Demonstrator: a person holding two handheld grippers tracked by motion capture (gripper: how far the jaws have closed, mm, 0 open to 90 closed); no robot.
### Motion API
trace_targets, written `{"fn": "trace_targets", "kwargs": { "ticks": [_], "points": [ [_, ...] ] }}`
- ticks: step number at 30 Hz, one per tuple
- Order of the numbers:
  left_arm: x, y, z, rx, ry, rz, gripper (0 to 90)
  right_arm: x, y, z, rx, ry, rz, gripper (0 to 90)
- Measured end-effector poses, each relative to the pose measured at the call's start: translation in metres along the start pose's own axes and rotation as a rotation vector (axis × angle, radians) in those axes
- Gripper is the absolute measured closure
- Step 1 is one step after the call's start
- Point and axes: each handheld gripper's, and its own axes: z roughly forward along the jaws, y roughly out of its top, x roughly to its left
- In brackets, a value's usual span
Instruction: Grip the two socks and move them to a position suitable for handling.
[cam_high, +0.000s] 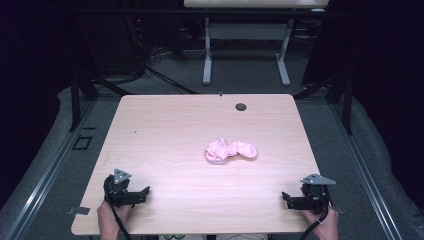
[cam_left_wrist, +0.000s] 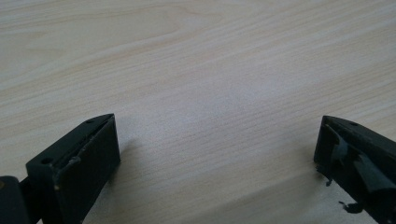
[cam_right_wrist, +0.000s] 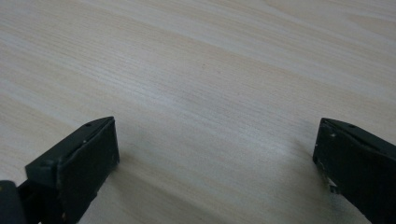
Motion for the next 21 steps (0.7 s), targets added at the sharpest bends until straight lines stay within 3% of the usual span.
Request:
{"fn": "trace_targets", "kwargs": {
  "ticks": [16,21],
  "points": [
    [0.0,-0.001,0.0,-0.005,0.017,-0.012,0.3,0.001,0.005,0.002,0.026,-0.031,0.04,0.0],
    [0.0,-0.001,-0.001,-0.005,0.024,-0.013,0.4,-0.003,0.011,0.003,0.044,0.005,0.055,0.0]
  ]
}}
